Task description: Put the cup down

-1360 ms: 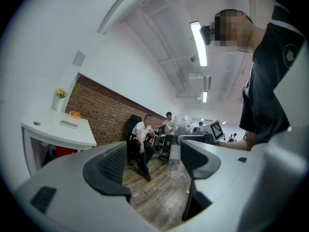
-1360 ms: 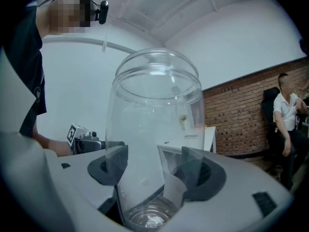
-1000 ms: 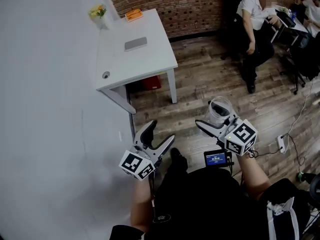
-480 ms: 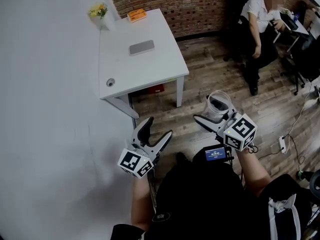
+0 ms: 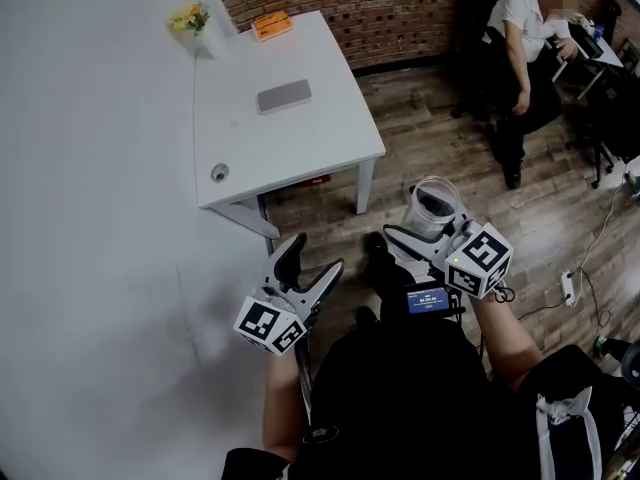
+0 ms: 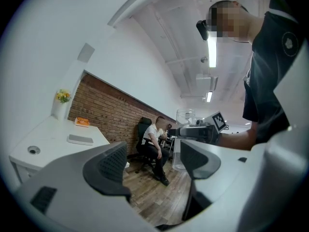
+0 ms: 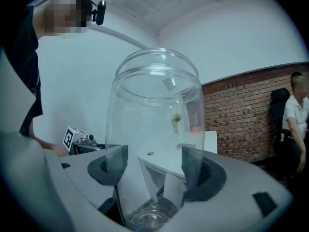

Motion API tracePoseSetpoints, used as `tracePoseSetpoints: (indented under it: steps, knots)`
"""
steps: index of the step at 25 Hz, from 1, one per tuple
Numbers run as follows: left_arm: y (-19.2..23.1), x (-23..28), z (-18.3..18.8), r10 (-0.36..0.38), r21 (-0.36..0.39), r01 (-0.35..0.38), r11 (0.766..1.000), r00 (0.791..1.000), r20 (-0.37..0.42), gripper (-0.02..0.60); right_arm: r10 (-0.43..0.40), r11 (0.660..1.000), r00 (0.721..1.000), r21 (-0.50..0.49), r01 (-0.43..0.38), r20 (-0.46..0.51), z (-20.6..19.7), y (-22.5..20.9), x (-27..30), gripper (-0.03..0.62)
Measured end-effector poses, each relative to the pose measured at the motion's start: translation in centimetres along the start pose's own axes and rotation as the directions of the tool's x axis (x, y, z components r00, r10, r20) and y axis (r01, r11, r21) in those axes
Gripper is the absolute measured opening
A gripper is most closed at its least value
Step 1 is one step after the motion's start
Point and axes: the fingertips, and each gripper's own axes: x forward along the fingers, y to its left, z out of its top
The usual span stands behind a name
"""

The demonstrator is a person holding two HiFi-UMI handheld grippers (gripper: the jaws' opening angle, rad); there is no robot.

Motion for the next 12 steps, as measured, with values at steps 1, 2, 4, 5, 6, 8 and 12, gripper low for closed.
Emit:
tracePoseSetpoints:
  steps: [1, 2, 4, 5, 6, 8, 12]
  knots:
    - [0.3, 0.5, 0.0, 0.001, 0.001, -0.001, 1.000, 1.000, 0.000, 0.353, 0.006, 1.000, 1.000, 0.003, -0.006, 0.004, 0.0, -0.5, 0.5, 0.356]
    - [0.7, 1.0, 0.0, 0.005, 0.003, -0.005, 1.000, 1.000, 0.002, 0.353, 0.013, 1.000, 1.000, 0.006, -0.013, 0.008, -0.1, -1.0, 1.0, 0.356]
    - [1.9, 2.0, 0.1, 0.020, 0.006, -0.020, 1.000, 1.000, 0.010, 0.348, 0.028, 1.000, 1.000, 0.013, -0.028, 0.013, -0.1, -2.2, 2.5, 0.356]
    - [2.6, 2.6, 0.2, 0.026, 0.007, -0.026, 1.000, 1.000, 0.013, 0.338, 0.035, 0.999, 0.999, 0.015, -0.035, 0.018, 0.0, -2.8, 3.4, 0.356]
    - [3.4, 3.3, 0.4, 0.031, 0.008, -0.031, 0.999, 0.999, 0.013, 0.330, 0.043, 0.999, 0.999, 0.016, -0.043, 0.023, 0.3, -3.6, 4.5, 0.356]
    - [5.1, 4.8, 1.0, 0.037, 0.012, -0.038, 0.999, 0.999, 0.004, 0.328, 0.062, 0.998, 0.998, 0.014, -0.062, 0.033, 1.1, -5.1, 6.6, 0.356]
    - [8.9, 8.8, 2.8, 0.065, 0.025, -0.065, 0.998, 0.998, -0.020, 0.328, 0.095, 0.995, 0.994, 0.026, -0.096, 0.048, 3.0, -8.8, 10.2, 0.356]
